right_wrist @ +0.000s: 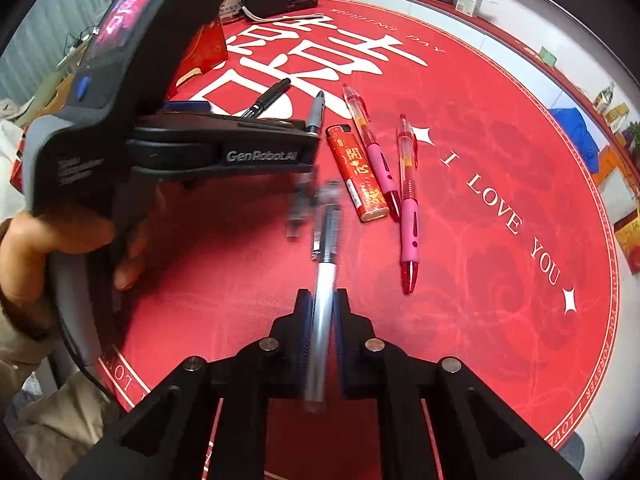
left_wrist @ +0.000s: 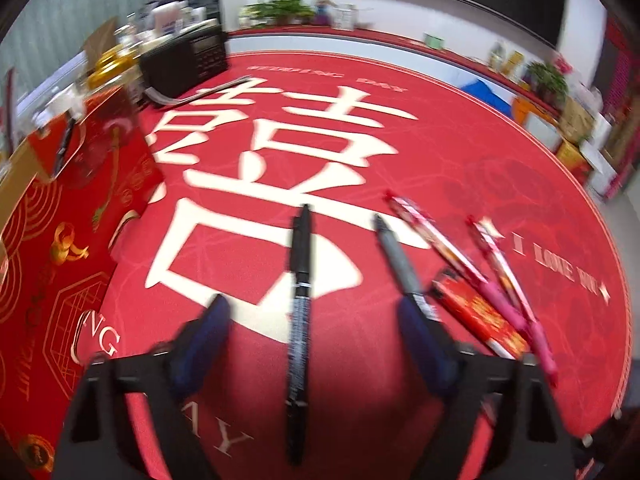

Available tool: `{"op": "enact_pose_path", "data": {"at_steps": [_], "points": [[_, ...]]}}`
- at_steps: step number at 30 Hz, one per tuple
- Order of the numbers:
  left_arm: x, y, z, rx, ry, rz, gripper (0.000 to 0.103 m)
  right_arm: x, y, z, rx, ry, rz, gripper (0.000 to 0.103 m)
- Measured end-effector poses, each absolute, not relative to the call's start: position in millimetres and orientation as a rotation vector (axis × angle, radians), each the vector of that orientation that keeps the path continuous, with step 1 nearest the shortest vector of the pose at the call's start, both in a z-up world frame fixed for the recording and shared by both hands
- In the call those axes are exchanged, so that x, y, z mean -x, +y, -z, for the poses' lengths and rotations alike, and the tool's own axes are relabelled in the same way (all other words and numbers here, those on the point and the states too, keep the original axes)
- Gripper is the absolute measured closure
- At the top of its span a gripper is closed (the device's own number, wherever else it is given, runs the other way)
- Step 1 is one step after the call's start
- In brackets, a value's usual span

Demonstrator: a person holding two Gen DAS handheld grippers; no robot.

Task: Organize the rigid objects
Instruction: 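Close left tool on black marker while right tool closes on clear white-barrel pen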

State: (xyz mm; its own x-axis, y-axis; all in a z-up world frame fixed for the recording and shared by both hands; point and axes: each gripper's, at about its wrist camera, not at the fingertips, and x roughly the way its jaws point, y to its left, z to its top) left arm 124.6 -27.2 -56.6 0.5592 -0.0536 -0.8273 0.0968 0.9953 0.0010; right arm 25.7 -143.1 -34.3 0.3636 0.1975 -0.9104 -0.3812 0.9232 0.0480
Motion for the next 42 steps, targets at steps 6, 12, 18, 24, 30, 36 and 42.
{"op": "enact_pose_path", "data": {"at_steps": [6,12,18,24,30,36,42], "points": [[-115.0,-26.4,49.7,-0.027,1.021,0.205,0.094,-11.9,-159.9,31.6,0.093,1.128,-0.346,0.092],[-80.2,-22.3,37.9,0.006,0.996,0.203,0.094,4.9,-187.2,20.6,-0.075,1.061,-0.327,0.092],[-49.0,-25.6,17.4,0.031,0.945,0.197,0.094,12.0,-205.1,12.2,-0.188,1.038,-0.332,0.092],[-37.1,-32.5,21.5,0.014,0.962,0.199,0.094,-1.5,-192.8,37.3,-0.091,1.138,-0.317,0.092],[-30.3,-32.9,24.4,0.017,0.97,0.202,0.094,-13.6,-153.9,38.5,0.178,1.118,-0.344,0.069],[-20.5,-32.8,18.1,0.003,0.952,0.176,0.094,-2.6,-145.4,33.7,0.196,1.074,-0.34,0.093],[-9.2,-31.2,6.0,-0.015,0.908,0.154,0.094,14.7,-170.9,5.3,0.006,1.011,-0.349,0.093]]}}
